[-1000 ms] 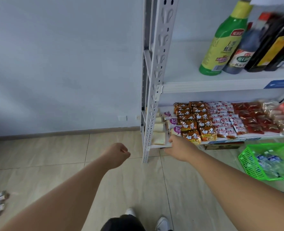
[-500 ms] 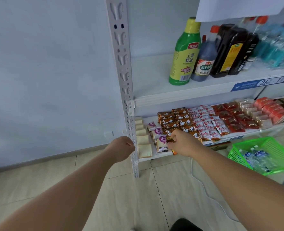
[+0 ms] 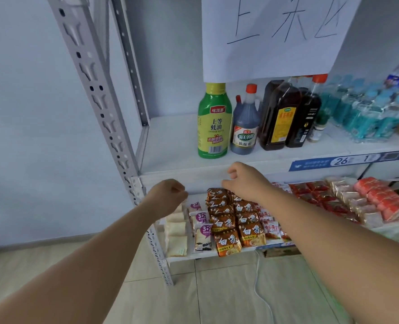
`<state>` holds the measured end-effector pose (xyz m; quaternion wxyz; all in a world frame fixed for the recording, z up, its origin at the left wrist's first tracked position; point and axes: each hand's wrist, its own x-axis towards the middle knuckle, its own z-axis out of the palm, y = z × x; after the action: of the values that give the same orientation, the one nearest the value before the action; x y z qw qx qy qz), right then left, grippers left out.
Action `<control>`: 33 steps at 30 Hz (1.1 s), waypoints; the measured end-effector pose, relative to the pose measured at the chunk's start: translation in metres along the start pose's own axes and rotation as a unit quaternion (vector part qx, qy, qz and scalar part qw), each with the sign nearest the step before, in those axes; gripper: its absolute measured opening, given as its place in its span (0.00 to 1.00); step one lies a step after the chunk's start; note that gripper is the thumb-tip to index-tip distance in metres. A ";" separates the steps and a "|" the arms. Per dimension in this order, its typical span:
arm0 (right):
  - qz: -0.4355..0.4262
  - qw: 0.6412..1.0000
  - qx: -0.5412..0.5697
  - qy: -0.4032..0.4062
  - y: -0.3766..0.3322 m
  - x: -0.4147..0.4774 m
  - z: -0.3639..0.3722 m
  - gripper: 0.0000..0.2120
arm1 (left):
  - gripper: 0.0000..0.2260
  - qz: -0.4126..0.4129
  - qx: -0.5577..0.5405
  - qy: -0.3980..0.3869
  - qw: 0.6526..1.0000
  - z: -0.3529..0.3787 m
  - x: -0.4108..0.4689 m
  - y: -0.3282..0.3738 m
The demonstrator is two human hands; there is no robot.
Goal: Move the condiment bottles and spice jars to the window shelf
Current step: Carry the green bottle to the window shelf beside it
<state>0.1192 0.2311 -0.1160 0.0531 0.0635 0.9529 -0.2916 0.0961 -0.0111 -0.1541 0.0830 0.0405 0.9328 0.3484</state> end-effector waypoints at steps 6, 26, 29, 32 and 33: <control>-0.031 0.994 0.104 0.001 0.005 0.031 -0.035 0.30 | 0.12 0.011 -0.033 0.046 0.998 -0.017 0.030 0.066; 0.005 0.972 0.234 0.010 -0.003 0.121 -0.029 0.24 | 0.35 0.079 -0.162 0.057 0.982 -0.037 0.146 0.150; 0.005 0.971 0.239 0.012 -0.003 0.125 -0.027 0.26 | 0.31 0.070 -0.186 0.053 0.979 -0.035 0.151 0.152; -0.003 0.966 0.257 0.014 0.002 0.127 -0.021 0.31 | 0.28 0.075 -0.169 0.057 0.981 -0.035 0.152 0.149; -0.004 0.966 0.260 0.016 0.003 0.127 -0.019 0.32 | 0.28 0.076 -0.161 0.060 0.982 -0.035 0.151 0.148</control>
<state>-0.0072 0.2553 -0.1193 0.0182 0.0757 0.8455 -0.5282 -0.0566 0.0977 -0.0498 0.0059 0.0766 0.8621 0.5009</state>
